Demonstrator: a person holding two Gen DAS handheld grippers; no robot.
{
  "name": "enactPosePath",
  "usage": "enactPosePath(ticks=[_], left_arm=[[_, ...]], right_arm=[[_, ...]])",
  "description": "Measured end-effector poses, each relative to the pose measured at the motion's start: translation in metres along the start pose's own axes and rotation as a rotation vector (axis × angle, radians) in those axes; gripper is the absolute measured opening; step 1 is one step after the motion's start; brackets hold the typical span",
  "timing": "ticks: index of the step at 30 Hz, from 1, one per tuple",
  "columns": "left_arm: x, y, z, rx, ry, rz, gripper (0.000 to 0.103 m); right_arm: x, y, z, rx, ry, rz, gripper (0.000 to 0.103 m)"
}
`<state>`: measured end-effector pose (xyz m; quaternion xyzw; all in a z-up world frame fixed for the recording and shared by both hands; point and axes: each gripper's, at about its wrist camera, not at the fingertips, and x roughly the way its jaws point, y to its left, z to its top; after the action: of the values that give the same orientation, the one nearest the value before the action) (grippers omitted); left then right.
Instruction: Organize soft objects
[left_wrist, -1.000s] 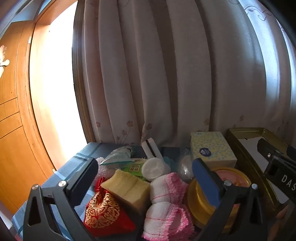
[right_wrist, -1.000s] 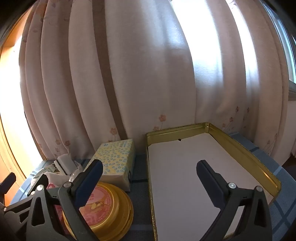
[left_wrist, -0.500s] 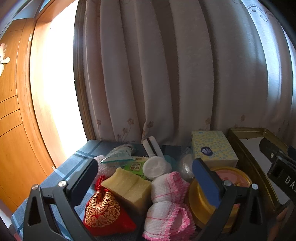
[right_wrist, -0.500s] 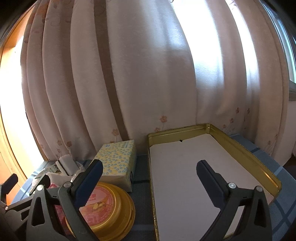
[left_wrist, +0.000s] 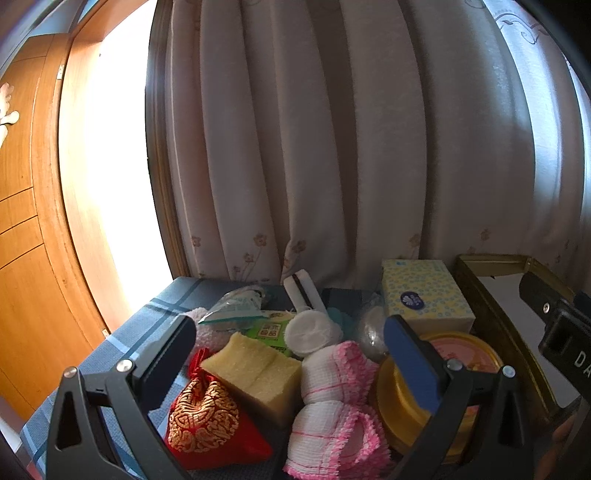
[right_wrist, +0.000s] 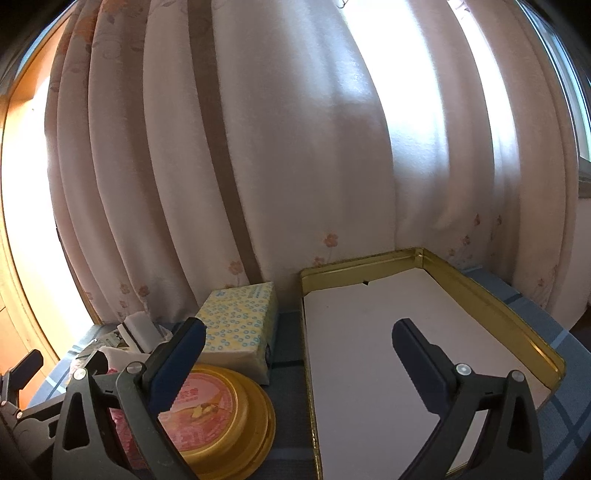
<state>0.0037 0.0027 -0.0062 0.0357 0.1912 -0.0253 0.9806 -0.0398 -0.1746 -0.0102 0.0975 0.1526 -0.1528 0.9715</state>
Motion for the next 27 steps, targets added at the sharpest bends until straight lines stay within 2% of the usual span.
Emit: enactPosePath(ticks=[18,22,27], left_arm=[[-0.004,0.005,-0.001,-0.029,0.001,-0.023,0.103],[-0.008,0.006,-0.004,-0.037,0.025,-0.003,0.103],[-0.017,0.014,-0.014,-0.018,0.101,-0.004,0.103]], right_arm=[[-0.014,0.012,0.000,-0.064,-0.078,0.034,0.102],[-0.015,0.017,0.000,-0.091,-0.087,0.036,0.102],[-0.021,0.018,-0.001,-0.105,-0.115,0.060,0.102]])
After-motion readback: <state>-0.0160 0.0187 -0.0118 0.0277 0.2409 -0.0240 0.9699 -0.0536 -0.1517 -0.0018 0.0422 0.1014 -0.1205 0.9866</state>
